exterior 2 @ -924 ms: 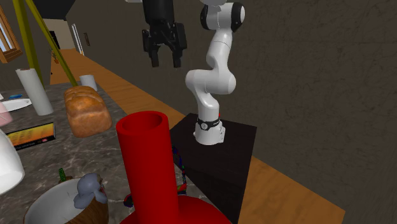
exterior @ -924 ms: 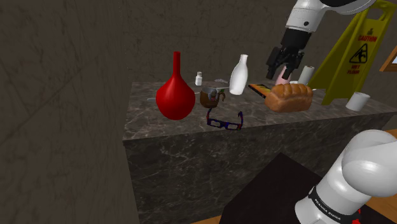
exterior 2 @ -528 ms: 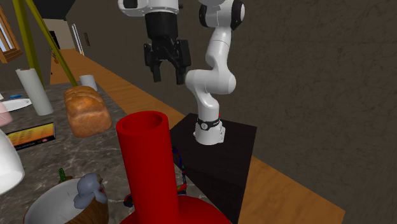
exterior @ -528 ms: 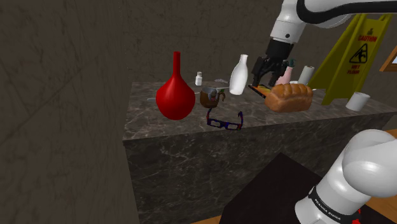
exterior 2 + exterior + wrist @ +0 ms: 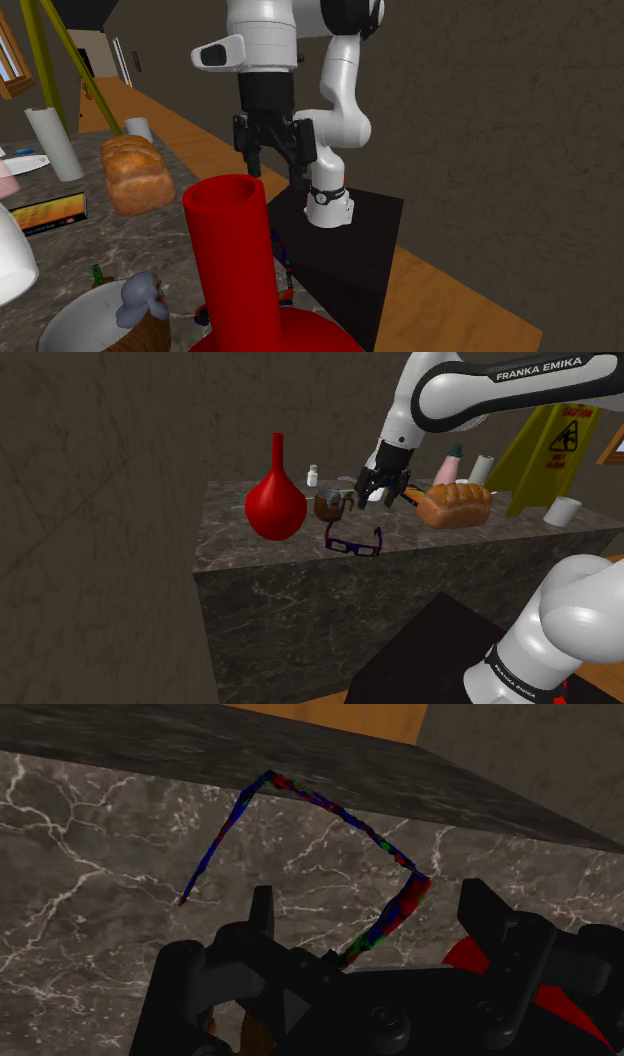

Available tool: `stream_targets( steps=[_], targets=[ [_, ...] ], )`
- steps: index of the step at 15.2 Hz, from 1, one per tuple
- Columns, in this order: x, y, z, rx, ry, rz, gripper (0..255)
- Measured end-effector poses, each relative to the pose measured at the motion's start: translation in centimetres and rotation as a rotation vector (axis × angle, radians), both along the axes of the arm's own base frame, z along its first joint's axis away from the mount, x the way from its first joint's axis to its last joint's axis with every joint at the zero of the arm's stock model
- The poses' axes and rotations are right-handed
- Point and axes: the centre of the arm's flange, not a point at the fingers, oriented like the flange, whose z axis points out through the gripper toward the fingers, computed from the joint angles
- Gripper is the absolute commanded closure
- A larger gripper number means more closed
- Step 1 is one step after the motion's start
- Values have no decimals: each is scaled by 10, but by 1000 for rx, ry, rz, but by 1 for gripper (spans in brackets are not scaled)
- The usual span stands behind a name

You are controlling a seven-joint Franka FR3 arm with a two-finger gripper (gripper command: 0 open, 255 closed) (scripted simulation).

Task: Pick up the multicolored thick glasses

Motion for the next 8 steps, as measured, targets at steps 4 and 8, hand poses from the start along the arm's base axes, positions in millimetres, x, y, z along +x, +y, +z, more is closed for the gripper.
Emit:
stream_targets(
  steps=[4,8],
  targets=[
    [31,22,-34,-6,-13,1,0],
    [63,53,-70,-12,-26,3,0]
  ],
)
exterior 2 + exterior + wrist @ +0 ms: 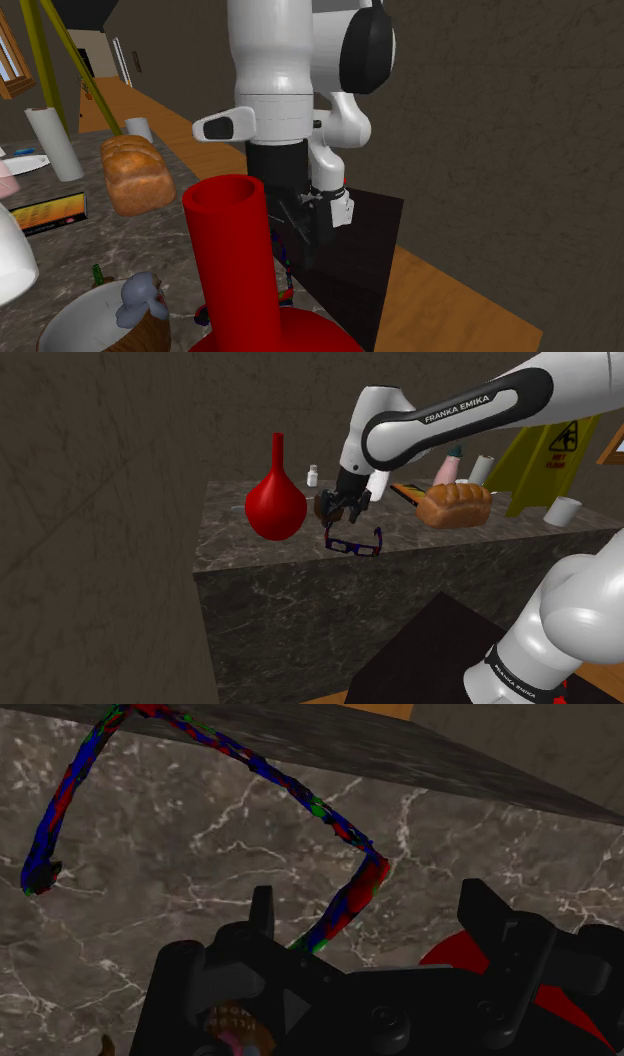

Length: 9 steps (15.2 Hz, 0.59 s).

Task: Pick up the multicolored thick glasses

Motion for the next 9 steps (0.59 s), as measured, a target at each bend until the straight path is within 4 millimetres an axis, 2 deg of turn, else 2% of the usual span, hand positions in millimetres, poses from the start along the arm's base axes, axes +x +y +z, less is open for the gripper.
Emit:
stream_targets(
  steps=[3,9],
  targets=[
    [12,14,-19,-3,-8,1,0],
    [15,17,-52,-3,-9,1,0]
  ],
)
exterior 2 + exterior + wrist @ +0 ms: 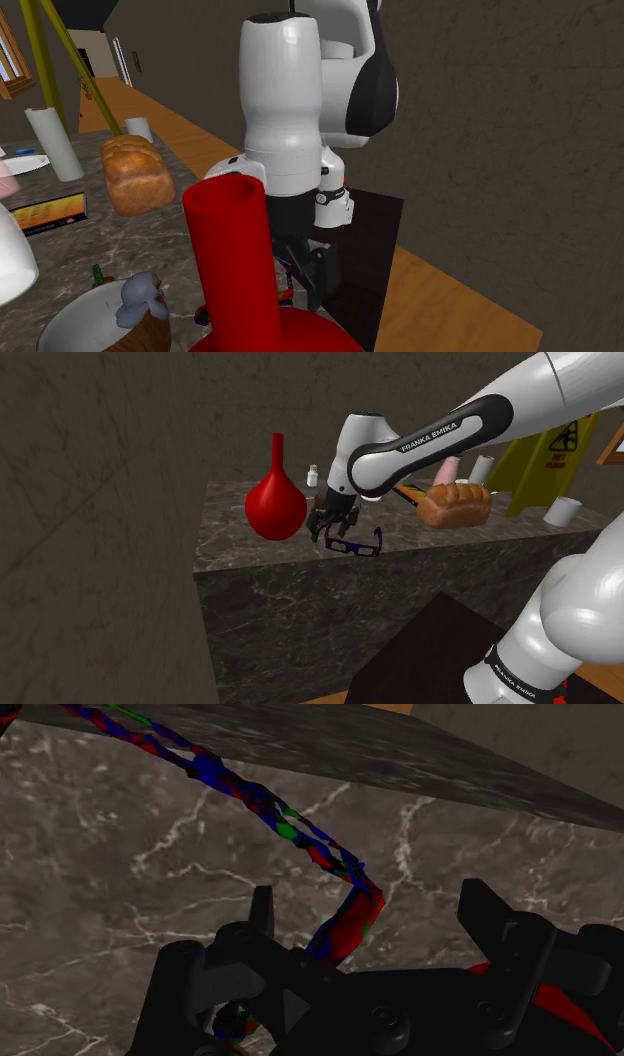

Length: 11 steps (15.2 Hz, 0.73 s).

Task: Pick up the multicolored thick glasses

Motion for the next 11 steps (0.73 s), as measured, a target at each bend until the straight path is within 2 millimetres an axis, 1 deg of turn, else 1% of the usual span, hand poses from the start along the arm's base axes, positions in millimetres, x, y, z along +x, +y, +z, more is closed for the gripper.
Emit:
stream_targets(
  steps=[1,2,11],
  targets=[
    [-1,1,-5,0,0,0,0],
    [-1,0,-7,0,0,0,255],
    [-1,0,-9,0,-2,1,255]
  ],
)
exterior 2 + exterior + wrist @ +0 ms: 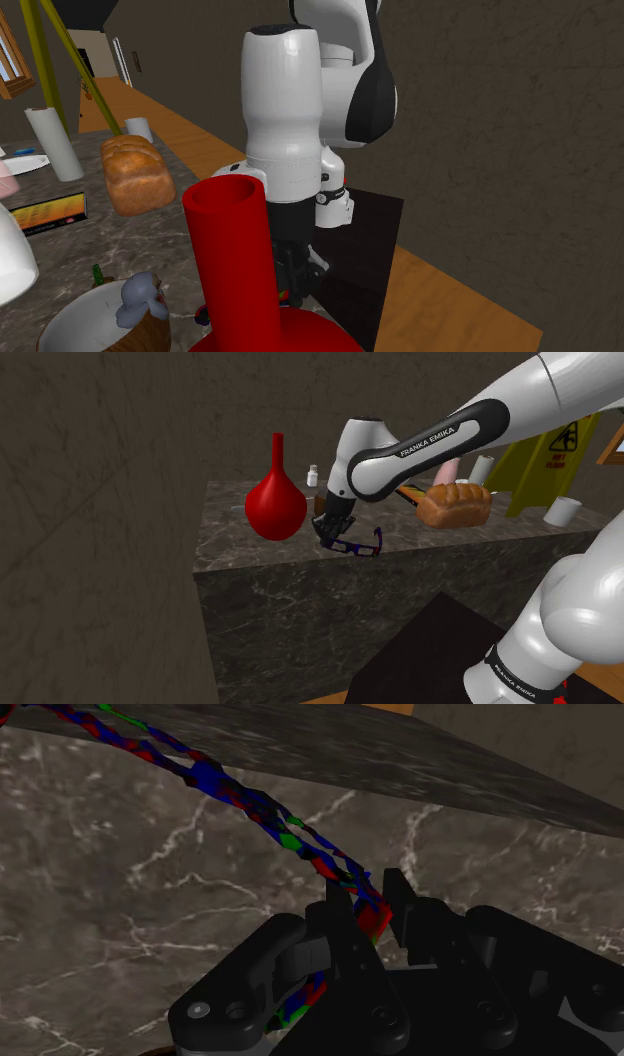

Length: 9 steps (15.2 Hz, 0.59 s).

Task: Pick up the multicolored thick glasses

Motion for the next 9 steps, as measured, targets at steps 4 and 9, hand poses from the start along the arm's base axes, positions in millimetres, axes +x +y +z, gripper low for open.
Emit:
stream_targets(
  steps=[4,9],
  targets=[
    [0,0,11,0,1,-1,255],
    [0,0,37,0,1,-1,255]
  ],
)
